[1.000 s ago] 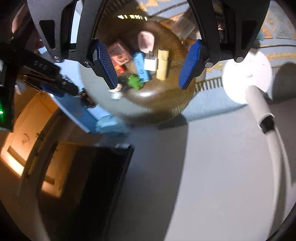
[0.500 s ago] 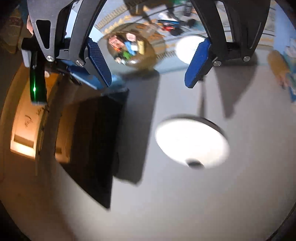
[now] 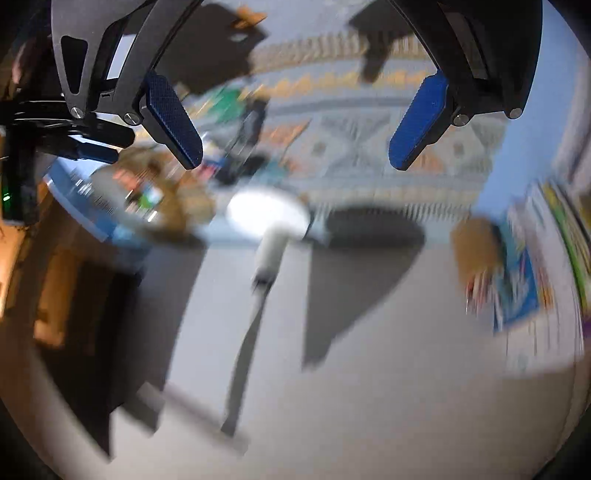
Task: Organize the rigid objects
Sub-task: 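Move both open tools back toward the pile, then grasp the black USB drive with the left tool while the right tool grasps the green figure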
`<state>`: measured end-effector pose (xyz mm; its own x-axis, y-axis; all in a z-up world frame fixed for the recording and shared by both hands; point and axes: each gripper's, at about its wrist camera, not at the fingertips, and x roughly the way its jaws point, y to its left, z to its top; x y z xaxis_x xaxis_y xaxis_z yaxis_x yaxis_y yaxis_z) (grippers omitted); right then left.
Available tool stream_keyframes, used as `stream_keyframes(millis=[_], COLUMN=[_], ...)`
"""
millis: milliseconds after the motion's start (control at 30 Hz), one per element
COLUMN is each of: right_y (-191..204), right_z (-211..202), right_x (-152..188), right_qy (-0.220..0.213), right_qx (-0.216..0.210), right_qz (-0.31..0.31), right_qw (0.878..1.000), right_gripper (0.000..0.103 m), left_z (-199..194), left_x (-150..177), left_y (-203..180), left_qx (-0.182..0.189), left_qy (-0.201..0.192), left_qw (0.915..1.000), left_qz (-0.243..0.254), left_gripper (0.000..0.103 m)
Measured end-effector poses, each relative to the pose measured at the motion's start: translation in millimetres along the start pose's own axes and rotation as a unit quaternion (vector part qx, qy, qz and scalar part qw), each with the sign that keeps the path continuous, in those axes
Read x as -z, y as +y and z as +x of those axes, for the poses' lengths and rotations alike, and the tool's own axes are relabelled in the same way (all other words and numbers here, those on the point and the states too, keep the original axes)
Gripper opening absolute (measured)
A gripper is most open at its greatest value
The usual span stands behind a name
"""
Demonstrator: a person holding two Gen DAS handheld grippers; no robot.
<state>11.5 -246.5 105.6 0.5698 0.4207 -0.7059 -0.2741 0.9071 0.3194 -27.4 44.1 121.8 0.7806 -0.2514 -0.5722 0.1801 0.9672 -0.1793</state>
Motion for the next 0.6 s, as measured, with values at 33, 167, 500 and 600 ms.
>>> stream_keyframes(millis=[33, 167, 500, 600], right_y=[2, 16, 35, 18], right_z=[18, 63, 121, 112], right_x=[7, 26, 40, 38], right_qy=[0.027, 0.088, 0.121, 0.117], right_qx=[-0.003, 0.001, 0.080, 0.073], right_qz=[0.006, 0.004, -0.038, -0.008], right_qw=[1.000, 0.996, 0.989, 0.990], right_gripper=[0.085, 0.085, 0.061, 0.058], left_z=[12, 61, 83, 92], left_x=[7, 31, 39, 38], left_y=[6, 13, -6, -17], left_qx=[-0.001, -0.007, 0.008, 0.018], left_qy=[0.021, 0.087, 0.106, 0.115], left_qw=[0.9998, 0.9961, 0.9938, 0.9920], left_qz=[-0.005, -0.010, 0.033, 0.050], left_gripper=[0.101, 0.101, 0.101, 0.101])
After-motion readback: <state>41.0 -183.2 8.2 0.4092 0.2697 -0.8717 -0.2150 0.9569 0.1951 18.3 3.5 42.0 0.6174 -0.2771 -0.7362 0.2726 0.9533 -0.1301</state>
